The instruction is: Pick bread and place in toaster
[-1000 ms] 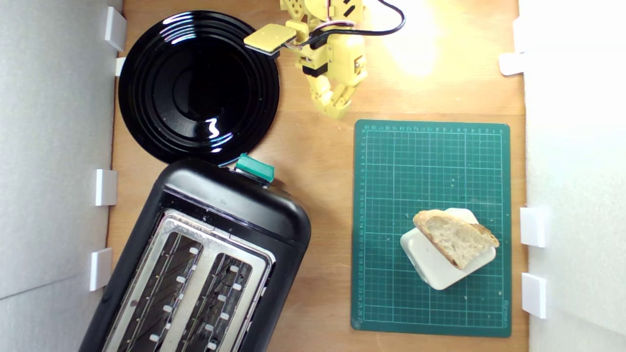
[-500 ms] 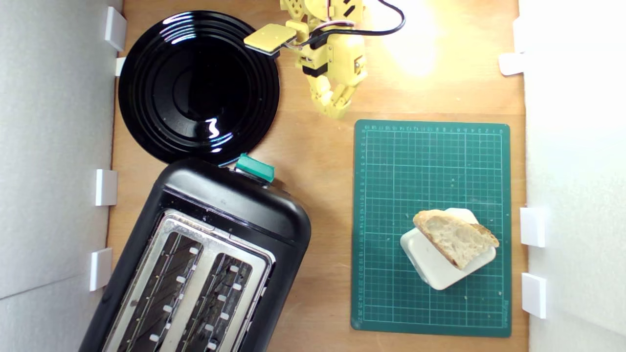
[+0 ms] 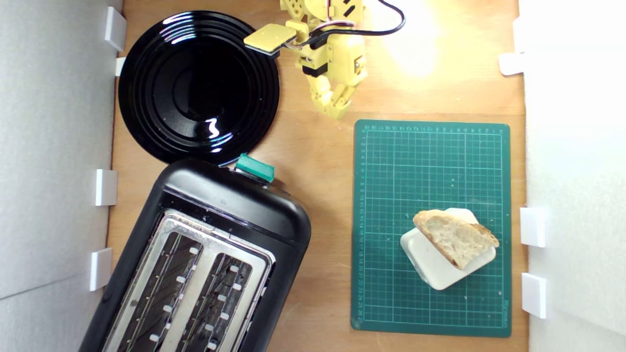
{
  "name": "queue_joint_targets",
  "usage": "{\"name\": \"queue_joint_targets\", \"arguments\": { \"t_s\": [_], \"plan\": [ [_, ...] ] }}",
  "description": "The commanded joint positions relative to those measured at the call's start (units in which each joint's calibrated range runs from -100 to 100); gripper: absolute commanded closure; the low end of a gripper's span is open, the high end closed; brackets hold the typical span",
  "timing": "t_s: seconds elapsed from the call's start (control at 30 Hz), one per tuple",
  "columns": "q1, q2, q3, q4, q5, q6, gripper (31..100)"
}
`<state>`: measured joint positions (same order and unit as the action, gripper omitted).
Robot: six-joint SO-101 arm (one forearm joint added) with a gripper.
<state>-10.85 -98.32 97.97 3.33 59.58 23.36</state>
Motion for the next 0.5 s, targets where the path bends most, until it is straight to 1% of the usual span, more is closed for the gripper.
{"name": "queue_joint_targets", "arguments": {
  "t_s": [0.0,0.47],
  "plan": [
    [-0.3,-0.4,-0.2,-0.3,0.5,-0.2,86.8],
    [0.2,-0.4,-0.7,-0.2,0.4,0.3,86.9]
  ]
}}
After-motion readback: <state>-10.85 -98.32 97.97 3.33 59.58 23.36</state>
